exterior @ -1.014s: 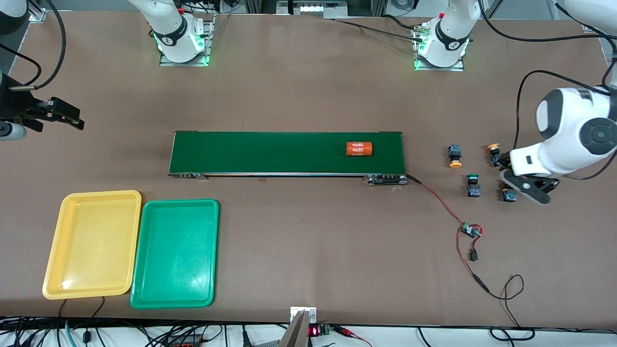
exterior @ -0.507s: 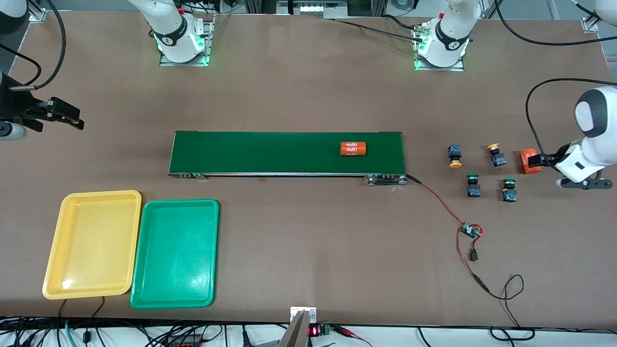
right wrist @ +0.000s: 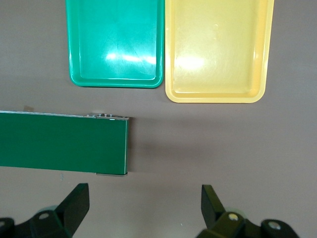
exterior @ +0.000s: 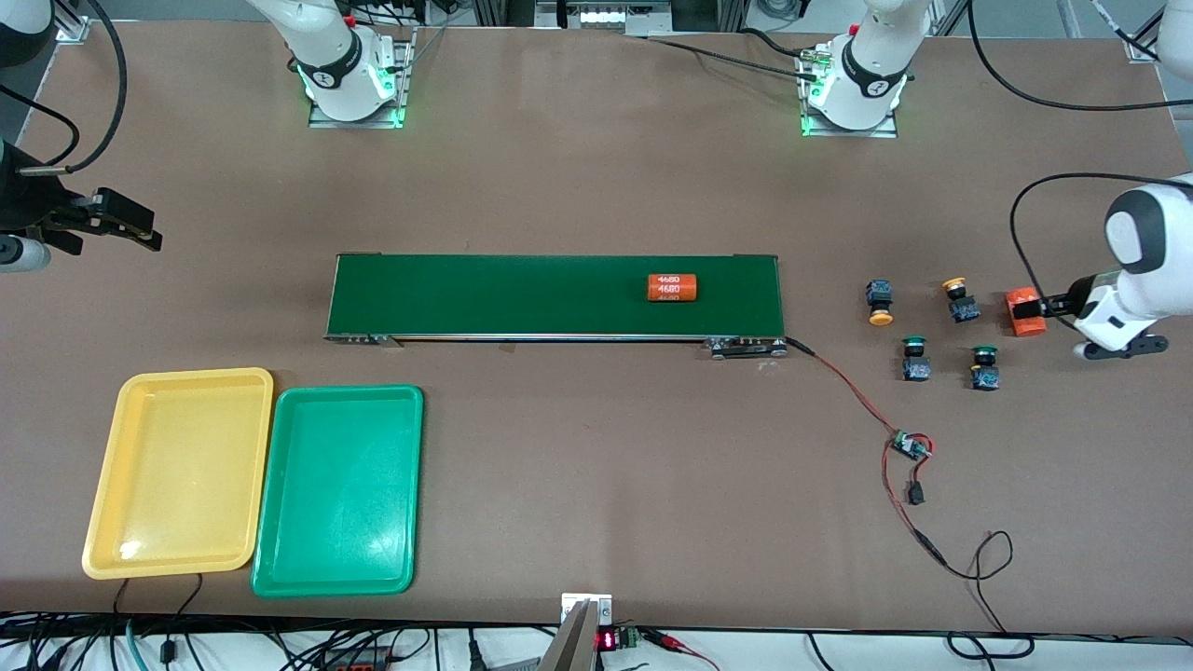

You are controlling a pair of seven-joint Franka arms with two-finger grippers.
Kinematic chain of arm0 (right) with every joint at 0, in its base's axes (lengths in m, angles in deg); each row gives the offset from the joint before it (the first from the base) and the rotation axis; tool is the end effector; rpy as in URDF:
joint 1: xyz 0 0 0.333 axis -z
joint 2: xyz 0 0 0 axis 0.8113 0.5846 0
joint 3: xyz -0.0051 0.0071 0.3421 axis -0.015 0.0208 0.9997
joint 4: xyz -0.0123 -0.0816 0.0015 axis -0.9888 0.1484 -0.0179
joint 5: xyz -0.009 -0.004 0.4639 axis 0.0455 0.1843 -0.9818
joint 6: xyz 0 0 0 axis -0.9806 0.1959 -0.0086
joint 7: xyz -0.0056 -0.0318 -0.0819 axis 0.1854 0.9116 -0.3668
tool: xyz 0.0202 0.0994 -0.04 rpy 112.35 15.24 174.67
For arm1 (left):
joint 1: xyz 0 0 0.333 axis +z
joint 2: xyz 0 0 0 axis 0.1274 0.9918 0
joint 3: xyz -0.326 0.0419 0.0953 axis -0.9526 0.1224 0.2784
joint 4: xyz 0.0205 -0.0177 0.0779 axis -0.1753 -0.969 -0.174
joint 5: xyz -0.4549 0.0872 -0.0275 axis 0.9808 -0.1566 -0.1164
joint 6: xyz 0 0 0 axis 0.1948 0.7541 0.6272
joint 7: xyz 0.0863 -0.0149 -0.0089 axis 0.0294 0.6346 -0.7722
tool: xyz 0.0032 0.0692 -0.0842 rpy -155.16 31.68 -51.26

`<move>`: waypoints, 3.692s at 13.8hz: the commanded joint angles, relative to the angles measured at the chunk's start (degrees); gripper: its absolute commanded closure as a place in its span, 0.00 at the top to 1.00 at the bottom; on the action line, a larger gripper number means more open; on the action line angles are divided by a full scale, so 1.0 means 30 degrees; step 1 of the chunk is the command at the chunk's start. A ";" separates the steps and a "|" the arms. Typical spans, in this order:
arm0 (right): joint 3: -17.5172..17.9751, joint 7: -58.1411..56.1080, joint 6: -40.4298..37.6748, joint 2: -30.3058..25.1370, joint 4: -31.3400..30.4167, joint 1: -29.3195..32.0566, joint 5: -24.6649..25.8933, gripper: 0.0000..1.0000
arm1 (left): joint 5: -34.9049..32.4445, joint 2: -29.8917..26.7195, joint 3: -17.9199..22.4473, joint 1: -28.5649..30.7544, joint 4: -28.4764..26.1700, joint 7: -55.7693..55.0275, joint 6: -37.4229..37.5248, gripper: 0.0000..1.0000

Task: Sort buttons by color to trays
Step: 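Move the left gripper back to the second orange capacitor, then grasp the second orange capacitor with the left gripper, then place the second capacitor on the conveyor belt and open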

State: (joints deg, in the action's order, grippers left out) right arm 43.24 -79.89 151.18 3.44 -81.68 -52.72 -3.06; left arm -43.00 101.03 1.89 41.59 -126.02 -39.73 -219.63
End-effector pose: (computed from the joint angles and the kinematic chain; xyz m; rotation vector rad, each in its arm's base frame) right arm 0.6404 -0.0283 0.5977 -3.1337 -0.0866 0.0532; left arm 0.5658 0.2775 0.1587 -3.0779 -0.2462 0.3586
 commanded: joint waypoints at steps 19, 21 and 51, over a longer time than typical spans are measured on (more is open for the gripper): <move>0.0067 -0.0419 -0.0363 0.0192 0.0362 0.0642 0.0169 1.00 | -0.0658 -0.5812 -0.4734 -0.5292 -0.0022 0.6360 0.4353 0.00; 0.0067 -0.0419 -0.0363 0.0192 0.0362 0.0642 0.0169 1.00 | -0.0629 -0.5727 -0.5730 -0.6670 -0.0051 0.6944 0.4353 0.00; 0.0214 -0.0507 -0.0334 0.0192 0.0391 0.0467 0.0784 1.00 | -0.2123 -0.2678 -0.5328 -1.1691 0.1325 1.2807 0.2478 1.00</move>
State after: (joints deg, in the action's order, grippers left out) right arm 43.38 -80.85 151.02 3.75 -81.64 -51.38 -1.87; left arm -49.10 95.48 -15.93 3.77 -121.74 -2.27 -212.43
